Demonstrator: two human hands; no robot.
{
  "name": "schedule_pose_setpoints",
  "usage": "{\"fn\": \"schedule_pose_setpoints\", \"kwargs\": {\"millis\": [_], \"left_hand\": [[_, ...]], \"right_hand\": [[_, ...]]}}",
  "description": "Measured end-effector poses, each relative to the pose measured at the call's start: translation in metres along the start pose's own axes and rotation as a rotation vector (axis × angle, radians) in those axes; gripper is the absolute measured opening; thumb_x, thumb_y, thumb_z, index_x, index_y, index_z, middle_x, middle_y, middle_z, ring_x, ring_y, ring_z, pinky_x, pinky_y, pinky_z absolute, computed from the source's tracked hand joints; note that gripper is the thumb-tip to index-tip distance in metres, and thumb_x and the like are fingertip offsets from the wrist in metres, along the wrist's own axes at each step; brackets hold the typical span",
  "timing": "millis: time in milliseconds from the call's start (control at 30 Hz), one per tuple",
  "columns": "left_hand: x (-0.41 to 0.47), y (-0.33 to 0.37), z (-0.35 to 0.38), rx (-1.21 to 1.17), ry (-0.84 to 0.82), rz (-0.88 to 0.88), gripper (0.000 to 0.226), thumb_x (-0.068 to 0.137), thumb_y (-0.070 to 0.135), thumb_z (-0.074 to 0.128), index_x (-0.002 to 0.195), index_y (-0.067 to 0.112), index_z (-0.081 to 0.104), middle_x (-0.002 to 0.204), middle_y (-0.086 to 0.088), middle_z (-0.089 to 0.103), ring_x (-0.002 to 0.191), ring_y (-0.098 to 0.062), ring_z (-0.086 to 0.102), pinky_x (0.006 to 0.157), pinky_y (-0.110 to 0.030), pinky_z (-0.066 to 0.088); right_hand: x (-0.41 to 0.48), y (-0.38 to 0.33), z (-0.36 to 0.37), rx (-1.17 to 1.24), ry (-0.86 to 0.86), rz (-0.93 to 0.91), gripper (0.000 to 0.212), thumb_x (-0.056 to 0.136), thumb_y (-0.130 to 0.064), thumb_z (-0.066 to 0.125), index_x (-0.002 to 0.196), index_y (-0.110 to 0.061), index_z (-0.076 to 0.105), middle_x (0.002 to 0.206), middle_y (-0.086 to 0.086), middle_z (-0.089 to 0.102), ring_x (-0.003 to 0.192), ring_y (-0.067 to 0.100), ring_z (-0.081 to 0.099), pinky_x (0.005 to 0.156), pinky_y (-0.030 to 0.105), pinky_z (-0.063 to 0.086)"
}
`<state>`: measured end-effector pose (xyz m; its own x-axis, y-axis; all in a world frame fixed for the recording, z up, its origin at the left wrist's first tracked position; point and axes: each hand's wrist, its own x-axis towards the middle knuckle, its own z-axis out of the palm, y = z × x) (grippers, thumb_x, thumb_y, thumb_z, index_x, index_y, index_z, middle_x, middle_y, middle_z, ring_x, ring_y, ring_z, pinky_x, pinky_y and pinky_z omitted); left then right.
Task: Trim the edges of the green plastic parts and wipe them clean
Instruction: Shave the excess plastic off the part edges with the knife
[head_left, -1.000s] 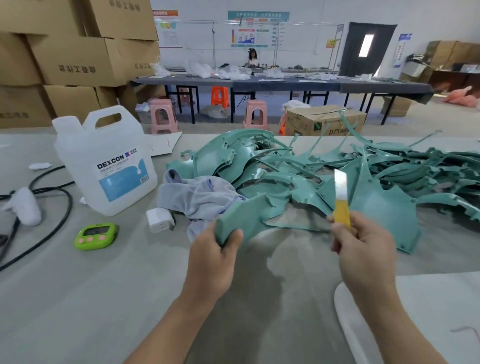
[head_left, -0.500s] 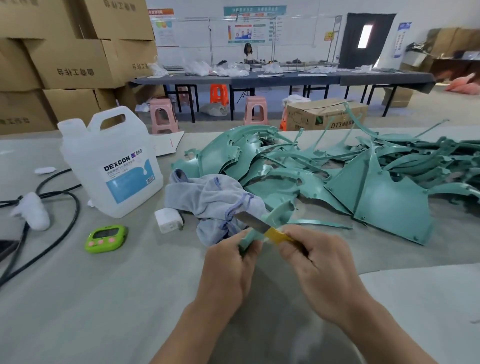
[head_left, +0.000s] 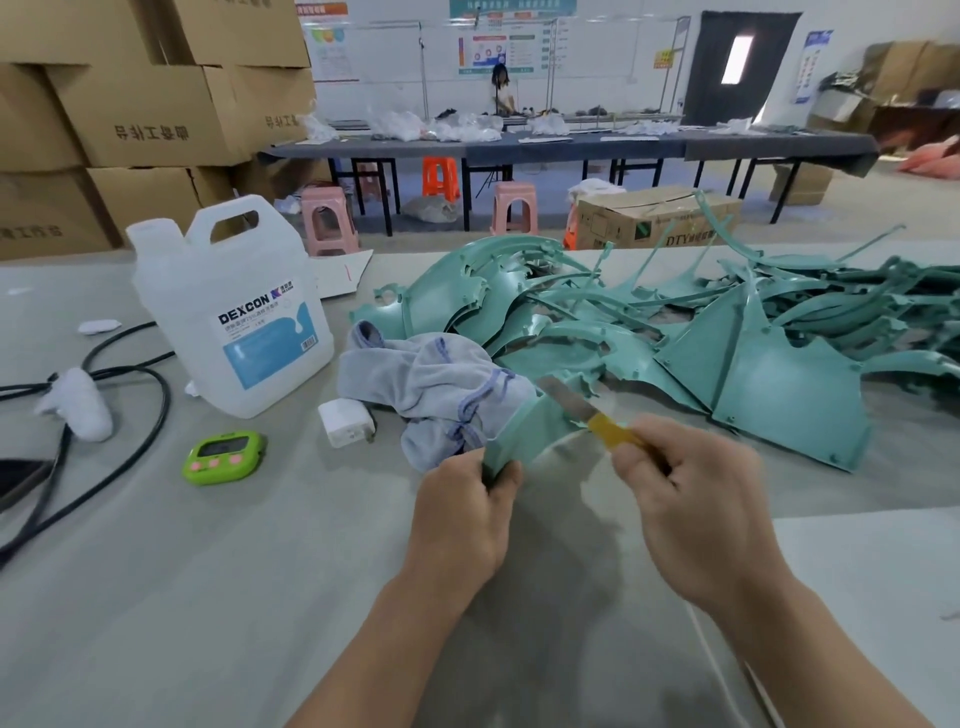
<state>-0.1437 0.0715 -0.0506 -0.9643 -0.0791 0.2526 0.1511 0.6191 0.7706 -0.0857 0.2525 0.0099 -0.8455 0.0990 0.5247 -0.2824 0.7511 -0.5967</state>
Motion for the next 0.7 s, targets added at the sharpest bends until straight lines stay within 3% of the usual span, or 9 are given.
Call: {"fn": "schedule_pose_setpoints", "kwargs": {"millis": [67, 167, 233, 333, 467, 600, 700], "left_hand": [[-0.001, 0.001, 0.0, 0.01, 0.002, -0.002, 0.048, 0.092, 0.036, 0.068, 0.054, 0.022, 0.043, 0.044, 0.008, 0.044, 0.049, -0.011, 0.046, 0.049, -0.024, 0.03], [-0.003, 0.004, 0.0, 0.011, 0.009, 0.009, 0.049, 0.092, 0.036, 0.067, 0.052, 0.024, 0.042, 0.047, 0.011, 0.052, 0.052, -0.011, 0.05, 0.05, -0.022, 0.031], [-0.004, 0.004, -0.001, 0.019, 0.002, 0.027, 0.05, 0.093, 0.035, 0.066, 0.051, 0.024, 0.041, 0.051, 0.021, 0.054, 0.052, -0.006, 0.05, 0.05, -0.018, 0.034], [-0.003, 0.002, 0.0, 0.016, -0.007, 0.039, 0.05, 0.094, 0.034, 0.065, 0.05, 0.025, 0.042, 0.05, 0.021, 0.053, 0.047, -0.007, 0.046, 0.048, -0.017, 0.035], [0.001, 0.002, 0.0, 0.013, -0.005, 0.047, 0.049, 0.093, 0.034, 0.065, 0.051, 0.024, 0.044, 0.049, 0.02, 0.052, 0.045, -0.01, 0.043, 0.046, -0.019, 0.033], [0.002, 0.003, -0.002, 0.016, -0.001, 0.079, 0.052, 0.094, 0.032, 0.066, 0.052, 0.017, 0.04, 0.048, 0.018, 0.05, 0.046, -0.012, 0.043, 0.044, -0.02, 0.031], [0.001, 0.003, -0.002, -0.002, 0.006, 0.089, 0.052, 0.093, 0.03, 0.068, 0.052, 0.016, 0.039, 0.047, 0.015, 0.049, 0.047, -0.012, 0.042, 0.045, -0.02, 0.031]], "right_hand": [[-0.001, 0.001, -0.003, 0.064, 0.001, -0.028, 0.031, 0.09, -0.024, 0.061, 0.065, -0.019, 0.043, 0.056, -0.006, 0.043, 0.054, 0.015, 0.039, 0.051, 0.025, 0.027], [-0.007, -0.007, 0.002, 0.002, -0.128, -0.131, 0.027, 0.088, -0.03, 0.056, 0.065, -0.028, 0.042, 0.063, -0.008, 0.048, 0.062, 0.013, 0.044, 0.056, 0.025, 0.028], [-0.004, -0.005, 0.004, -0.044, -0.092, -0.088, 0.028, 0.088, -0.031, 0.054, 0.065, -0.024, 0.041, 0.06, -0.006, 0.047, 0.06, 0.014, 0.043, 0.055, 0.031, 0.029], [0.002, 0.0, -0.002, 0.03, 0.009, -0.006, 0.032, 0.091, -0.024, 0.057, 0.065, -0.016, 0.042, 0.053, -0.004, 0.039, 0.052, 0.015, 0.036, 0.053, 0.031, 0.031], [-0.002, -0.004, 0.003, 0.004, -0.13, -0.088, 0.027, 0.089, -0.031, 0.055, 0.068, -0.016, 0.045, 0.061, -0.003, 0.047, 0.058, 0.017, 0.043, 0.054, 0.027, 0.031], [0.007, 0.012, 0.005, -0.024, 0.005, 0.099, 0.036, 0.094, -0.019, 0.061, 0.062, -0.015, 0.044, 0.052, -0.002, 0.042, 0.054, 0.019, 0.039, 0.053, 0.031, 0.029], [0.006, 0.018, 0.003, 0.076, 0.018, 0.113, 0.034, 0.092, -0.011, 0.066, 0.063, -0.015, 0.049, 0.052, -0.006, 0.04, 0.053, 0.014, 0.036, 0.052, 0.027, 0.027]]}}
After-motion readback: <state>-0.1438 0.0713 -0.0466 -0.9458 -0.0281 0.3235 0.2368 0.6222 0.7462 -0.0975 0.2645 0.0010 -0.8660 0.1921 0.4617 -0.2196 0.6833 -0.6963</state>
